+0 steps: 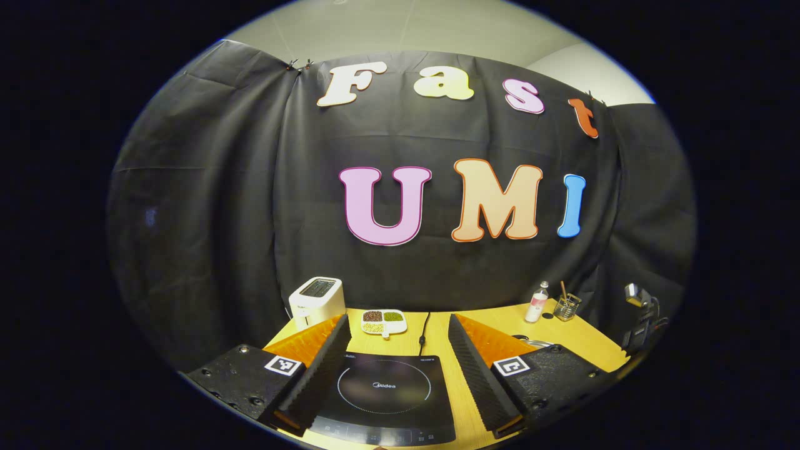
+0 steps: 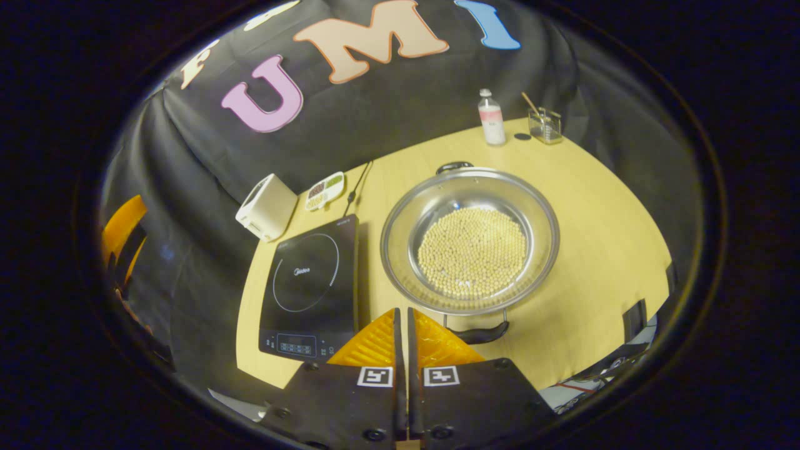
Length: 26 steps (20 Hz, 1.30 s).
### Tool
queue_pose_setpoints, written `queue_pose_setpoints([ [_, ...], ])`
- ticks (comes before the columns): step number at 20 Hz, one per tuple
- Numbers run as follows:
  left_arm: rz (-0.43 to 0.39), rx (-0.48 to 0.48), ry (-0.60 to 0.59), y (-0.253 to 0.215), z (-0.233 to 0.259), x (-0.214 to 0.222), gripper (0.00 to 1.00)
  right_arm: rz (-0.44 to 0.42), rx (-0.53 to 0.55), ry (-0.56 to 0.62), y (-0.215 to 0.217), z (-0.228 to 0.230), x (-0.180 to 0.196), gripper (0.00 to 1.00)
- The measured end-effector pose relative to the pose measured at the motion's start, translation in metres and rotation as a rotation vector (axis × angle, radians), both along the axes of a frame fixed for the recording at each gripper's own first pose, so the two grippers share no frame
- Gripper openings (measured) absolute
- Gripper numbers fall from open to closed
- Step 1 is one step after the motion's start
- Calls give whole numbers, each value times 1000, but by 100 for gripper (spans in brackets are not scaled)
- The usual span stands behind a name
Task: First push the handle of the pot to place it horizontally, then grasp the pot with both hands and set it on the induction cooktop.
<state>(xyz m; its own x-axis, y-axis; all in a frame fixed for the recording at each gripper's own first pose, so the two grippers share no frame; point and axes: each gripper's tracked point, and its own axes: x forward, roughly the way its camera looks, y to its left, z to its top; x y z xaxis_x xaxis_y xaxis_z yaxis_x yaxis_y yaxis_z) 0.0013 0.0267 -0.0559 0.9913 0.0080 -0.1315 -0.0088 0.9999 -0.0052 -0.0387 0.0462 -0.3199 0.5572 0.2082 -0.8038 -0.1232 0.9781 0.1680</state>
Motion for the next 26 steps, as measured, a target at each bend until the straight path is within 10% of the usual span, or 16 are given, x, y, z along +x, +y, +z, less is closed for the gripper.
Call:
queue_pose_setpoints([
  [26, -110, -15, 29, 10, -22, 15, 96, -172, -159, 164, -65, -83, 0, 0],
])
